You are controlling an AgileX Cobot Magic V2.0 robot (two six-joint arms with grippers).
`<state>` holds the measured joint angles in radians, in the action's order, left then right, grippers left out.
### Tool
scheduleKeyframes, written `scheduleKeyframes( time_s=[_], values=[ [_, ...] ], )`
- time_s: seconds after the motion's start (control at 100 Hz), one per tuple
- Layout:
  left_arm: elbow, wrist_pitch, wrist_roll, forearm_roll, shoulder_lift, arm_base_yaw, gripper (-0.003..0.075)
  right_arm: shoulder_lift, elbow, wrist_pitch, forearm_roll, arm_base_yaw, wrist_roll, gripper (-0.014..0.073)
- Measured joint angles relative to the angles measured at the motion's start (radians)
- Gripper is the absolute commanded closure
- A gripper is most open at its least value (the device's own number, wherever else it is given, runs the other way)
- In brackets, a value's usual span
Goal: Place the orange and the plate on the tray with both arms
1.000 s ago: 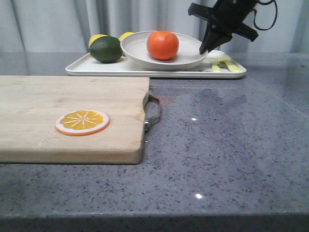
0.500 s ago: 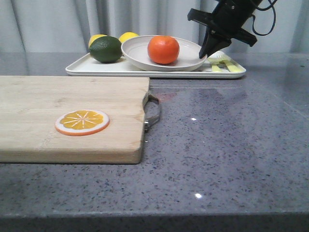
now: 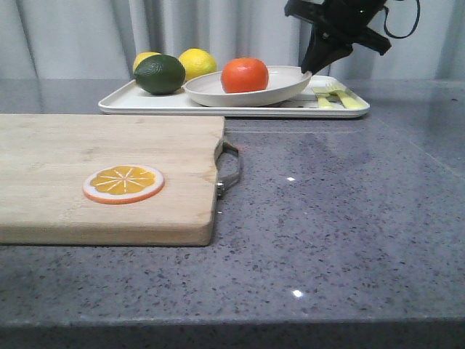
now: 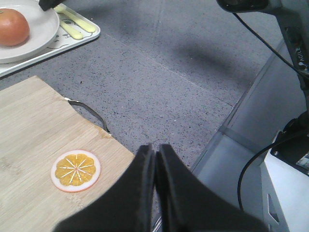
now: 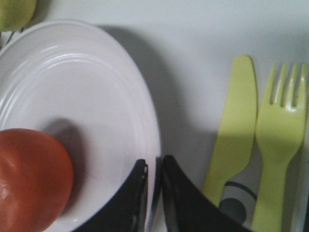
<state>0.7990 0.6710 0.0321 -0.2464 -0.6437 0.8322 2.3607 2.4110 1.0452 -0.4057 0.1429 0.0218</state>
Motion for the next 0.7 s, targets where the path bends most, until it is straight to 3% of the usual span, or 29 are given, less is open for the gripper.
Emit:
scheduleKeyframes(
  time_s=[0.12, 0.34, 0.6, 0.7],
  values=[
    [0.0, 0.004, 0.0, 0.0, 0.0, 0.0, 0.0741, -0.009, 0.002, 0.0, 0.004, 0.0, 0.0, 0.0363],
    [0.0, 0.009, 0.0, 0.0, 0.0, 0.0, 0.0741, -0.016, 0.002, 0.027, 0.008, 0.0, 0.0, 0.0372],
    [0.0, 0.011, 0.0, 0.0, 0.0, 0.0, 0.0741, -0.111, 0.002, 0.163, 0.072, 0.0, -0.022, 0.0622],
    [0.0, 0.011, 0.0, 0.0, 0.0, 0.0, 0.0741, -0.159, 0.0, 0.197, 0.102, 0.0, -0.027, 0.0661]
  ],
)
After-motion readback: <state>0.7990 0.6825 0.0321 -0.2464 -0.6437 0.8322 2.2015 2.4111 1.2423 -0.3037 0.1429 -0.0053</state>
